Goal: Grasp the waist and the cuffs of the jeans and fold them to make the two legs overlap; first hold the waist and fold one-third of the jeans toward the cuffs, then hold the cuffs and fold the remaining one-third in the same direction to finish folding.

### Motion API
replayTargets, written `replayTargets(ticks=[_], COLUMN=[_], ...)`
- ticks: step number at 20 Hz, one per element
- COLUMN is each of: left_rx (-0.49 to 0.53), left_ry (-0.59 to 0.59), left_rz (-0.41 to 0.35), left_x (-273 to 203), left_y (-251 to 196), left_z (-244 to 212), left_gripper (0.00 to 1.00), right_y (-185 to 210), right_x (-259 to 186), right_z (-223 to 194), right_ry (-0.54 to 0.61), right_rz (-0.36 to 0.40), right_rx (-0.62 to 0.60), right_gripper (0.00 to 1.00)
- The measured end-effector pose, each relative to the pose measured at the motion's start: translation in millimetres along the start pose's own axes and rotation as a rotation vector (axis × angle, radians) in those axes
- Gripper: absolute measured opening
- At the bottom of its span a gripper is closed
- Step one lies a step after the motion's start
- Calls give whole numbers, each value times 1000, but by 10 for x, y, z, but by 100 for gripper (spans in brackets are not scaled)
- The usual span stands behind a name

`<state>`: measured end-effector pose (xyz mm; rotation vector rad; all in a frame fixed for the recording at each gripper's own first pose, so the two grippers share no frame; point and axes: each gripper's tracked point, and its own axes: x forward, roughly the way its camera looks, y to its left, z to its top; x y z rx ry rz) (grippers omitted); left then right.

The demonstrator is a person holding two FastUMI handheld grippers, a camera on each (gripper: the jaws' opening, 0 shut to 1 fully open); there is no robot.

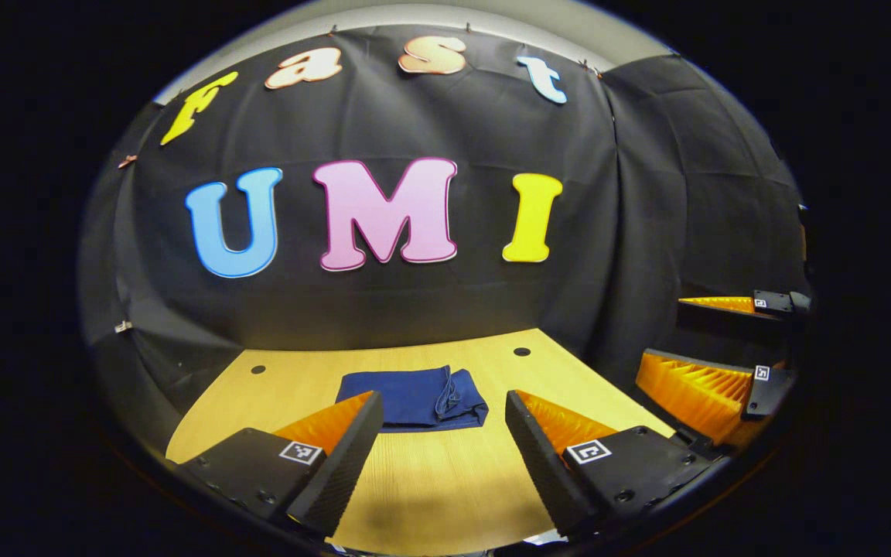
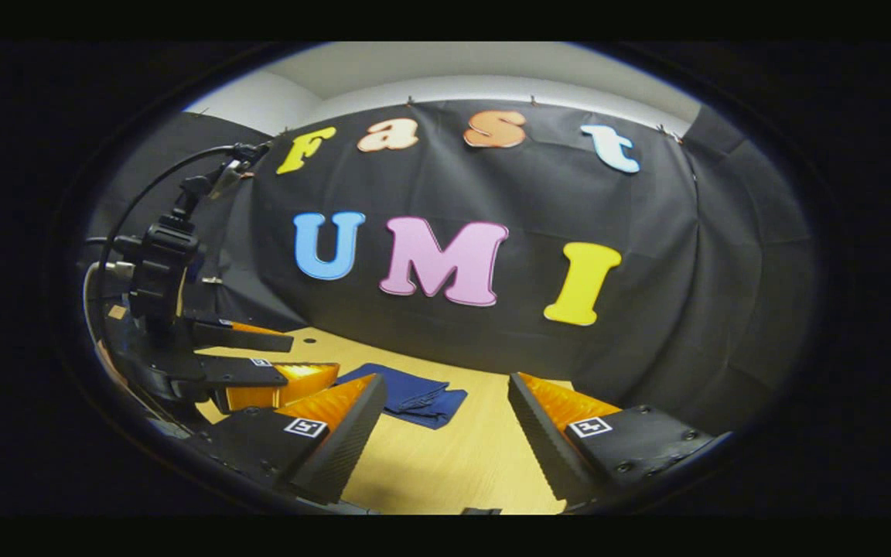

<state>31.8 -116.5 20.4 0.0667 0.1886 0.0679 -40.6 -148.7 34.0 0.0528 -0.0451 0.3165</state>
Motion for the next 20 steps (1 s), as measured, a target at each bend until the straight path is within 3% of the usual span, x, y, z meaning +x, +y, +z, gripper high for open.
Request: replayTargets(ticks=[4, 7, 9, 14, 20], left_rx=[22, 49, 56, -5, -50], left_ry=[-118, -137, -193, -179, -158], left_rz=[95, 183, 177, 229, 350], left_x=[-566, -785, -831, -972, -1223], left_y=[42, 41, -86, -84, 294], left_z=[335, 455, 579, 734, 664], left_gripper=[98, 99, 99, 98, 98], right_y=[27, 71, -102, -172, -275], right_x=[-376, -538, -569, -559, -344], right_z=[355, 460, 504, 591, 623], right_ry=[-101, -129, -170, -169, -161], right_rz=[-15, 57, 40, 111, 122], right_rx=[39, 103, 75, 152, 139], right_gripper=[95, 95, 97, 95, 96])
